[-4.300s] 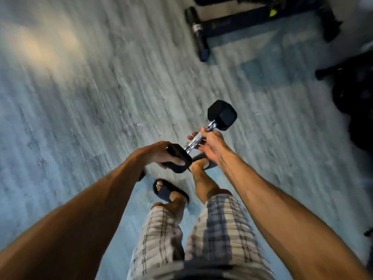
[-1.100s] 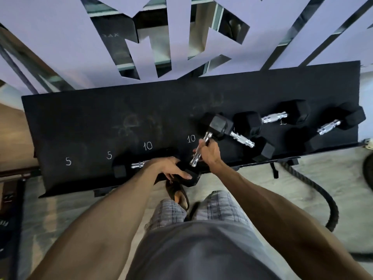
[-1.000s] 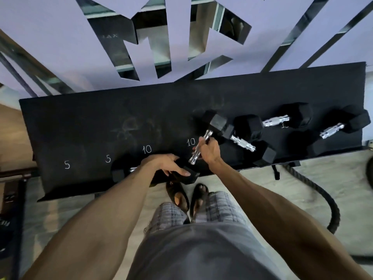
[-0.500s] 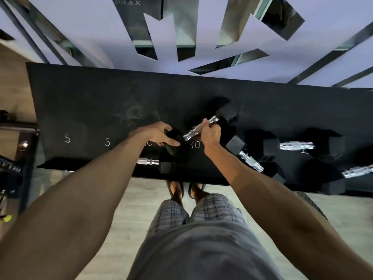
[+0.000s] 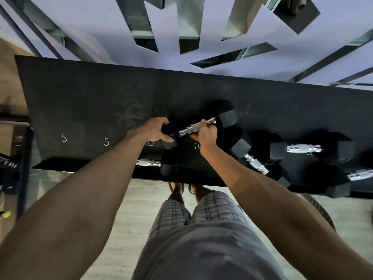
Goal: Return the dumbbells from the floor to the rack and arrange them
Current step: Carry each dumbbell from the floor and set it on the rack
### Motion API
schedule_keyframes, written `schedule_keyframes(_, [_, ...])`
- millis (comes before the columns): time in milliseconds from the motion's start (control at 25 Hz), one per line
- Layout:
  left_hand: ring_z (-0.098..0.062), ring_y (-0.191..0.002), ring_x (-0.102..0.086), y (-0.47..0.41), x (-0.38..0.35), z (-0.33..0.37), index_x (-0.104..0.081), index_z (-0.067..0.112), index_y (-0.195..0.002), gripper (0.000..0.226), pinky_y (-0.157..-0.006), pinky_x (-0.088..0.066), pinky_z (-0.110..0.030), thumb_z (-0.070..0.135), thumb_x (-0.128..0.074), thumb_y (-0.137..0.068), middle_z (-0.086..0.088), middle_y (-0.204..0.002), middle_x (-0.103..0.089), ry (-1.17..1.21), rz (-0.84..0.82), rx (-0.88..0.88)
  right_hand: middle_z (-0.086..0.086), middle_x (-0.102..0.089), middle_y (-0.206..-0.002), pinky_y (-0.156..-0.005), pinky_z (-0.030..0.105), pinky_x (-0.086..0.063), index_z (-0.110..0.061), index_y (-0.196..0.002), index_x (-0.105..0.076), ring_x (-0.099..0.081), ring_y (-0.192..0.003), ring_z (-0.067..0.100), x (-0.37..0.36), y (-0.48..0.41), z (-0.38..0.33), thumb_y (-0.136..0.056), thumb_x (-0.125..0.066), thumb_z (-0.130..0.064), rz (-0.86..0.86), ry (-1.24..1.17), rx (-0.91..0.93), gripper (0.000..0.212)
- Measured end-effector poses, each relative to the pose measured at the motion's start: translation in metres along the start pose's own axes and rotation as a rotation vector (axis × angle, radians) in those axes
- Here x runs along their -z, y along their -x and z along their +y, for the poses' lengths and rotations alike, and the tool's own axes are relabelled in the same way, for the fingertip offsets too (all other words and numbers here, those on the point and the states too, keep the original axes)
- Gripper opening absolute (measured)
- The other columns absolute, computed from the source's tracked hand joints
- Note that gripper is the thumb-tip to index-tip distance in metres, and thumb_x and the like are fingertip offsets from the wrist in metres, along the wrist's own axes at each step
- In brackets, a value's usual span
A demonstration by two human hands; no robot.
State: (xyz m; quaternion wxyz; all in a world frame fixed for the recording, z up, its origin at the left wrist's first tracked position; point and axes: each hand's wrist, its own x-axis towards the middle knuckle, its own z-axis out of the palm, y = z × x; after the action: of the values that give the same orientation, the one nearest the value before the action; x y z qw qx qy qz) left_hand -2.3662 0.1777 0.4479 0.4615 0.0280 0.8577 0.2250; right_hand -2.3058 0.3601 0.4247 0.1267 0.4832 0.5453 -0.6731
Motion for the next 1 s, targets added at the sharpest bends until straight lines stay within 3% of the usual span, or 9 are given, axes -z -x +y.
schedule_keyframes(200, [-0.024,-0.117,-0.057,-0.004,0.002,-0.006,-0.054,0.026,-0.13,0.07,-0.099,-0.049,-0.041,0.04,-0.085,-0.068,-0.005,-0.131,-0.059,-0.076,-0.011,-0.04,0.016,-0.068,-0.111,-0.069,0.031,-0.062,0.002,-0.119,-0.056,-0.069,-0.103,0.027,0.005,-0.006,0.0,-0.104,-0.044,-0.028,-0.062,0.087,-0.038,0.036])
schedule_keyframes(320, [-0.029,-0.133,-0.041,0.003,0.001,0.009,-0.041,0.021,-0.143,0.08,-0.107,-0.039,-0.042,0.046,-0.077,-0.076,-0.009,-0.142,-0.045,-0.291,-0.033,-0.109,0.017,-0.071,-0.106,-0.077,0.044,-0.061,-0.004,-0.11,-0.064,-0.071,-0.099,0.031,0.016,0.004,-0.007,-0.103,-0.043,-0.031,-0.135,0.341,-0.012,0.035])
schedule_keyframes(400, [-0.029,-0.129,-0.04,0.011,-0.004,0.028,-0.045,0.019,-0.138,0.066,-0.106,-0.038,-0.043,0.047,-0.069,-0.083,-0.009,-0.134,-0.047,-0.407,0.107,-0.247,0.017,-0.072,-0.104,-0.084,0.046,-0.058,-0.008,-0.103,-0.064,-0.07,-0.098,0.033,0.033,0.018,-0.007,-0.1,-0.043,-0.03,-0.101,0.635,0.111,0.03])
schedule_keyframes(520, [-0.026,-0.113,-0.05,0.025,-0.022,0.058,-0.057,0.017,-0.118,0.037,-0.097,-0.042,-0.04,0.037,-0.063,-0.087,-0.005,-0.115,-0.055,-0.488,0.281,-0.545,0.019,-0.066,-0.111,-0.089,0.04,-0.05,-0.004,-0.112,-0.061,-0.062,-0.103,0.036,0.064,0.043,0.006,-0.1,-0.041,-0.021,-0.044,0.947,0.25,0.029])
schedule_keyframes(640, [-0.024,-0.108,-0.058,0.048,-0.061,0.091,-0.06,0.016,-0.111,0.028,-0.092,-0.045,-0.036,0.032,-0.062,-0.088,-0.003,-0.111,-0.061,-0.546,0.082,-0.689,0.024,-0.066,-0.112,-0.082,0.039,-0.049,0.002,-0.111,-0.059,-0.064,-0.101,0.04,0.103,0.078,0.035,-0.099,-0.04,-0.013,-0.011,1.098,0.266,0.027])
schedule_keyframes(800, [-0.027,-0.109,-0.06,0.066,-0.127,0.113,-0.059,0.017,-0.112,0.026,-0.088,-0.046,-0.035,0.032,-0.058,-0.09,-0.006,-0.12,-0.061,-0.848,-0.25,-0.657,0.025,-0.066,-0.109,-0.071,0.035,-0.041,-0.001,-0.103,-0.057,-0.063,-0.098,0.042,0.157,0.125,0.098,-0.095,-0.043,-0.011,0.056,0.987,0.193,0.019])
schedule_keyframes(1000, [-0.03,-0.107,-0.06,0.097,-0.209,0.123,-0.058,0.019,-0.114,0.027,-0.092,-0.05,-0.042,0.034,-0.054,-0.091,-0.008,-0.123,-0.059,-1.172,-0.426,-0.645,0.024,-0.065,-0.105,-0.074,0.039,-0.049,-0.002,-0.102,-0.057,-0.062,-0.096,0.04,0.212,0.195,0.2,-0.088,-0.042,-0.007,0.155,0.851,0.014,0.021])
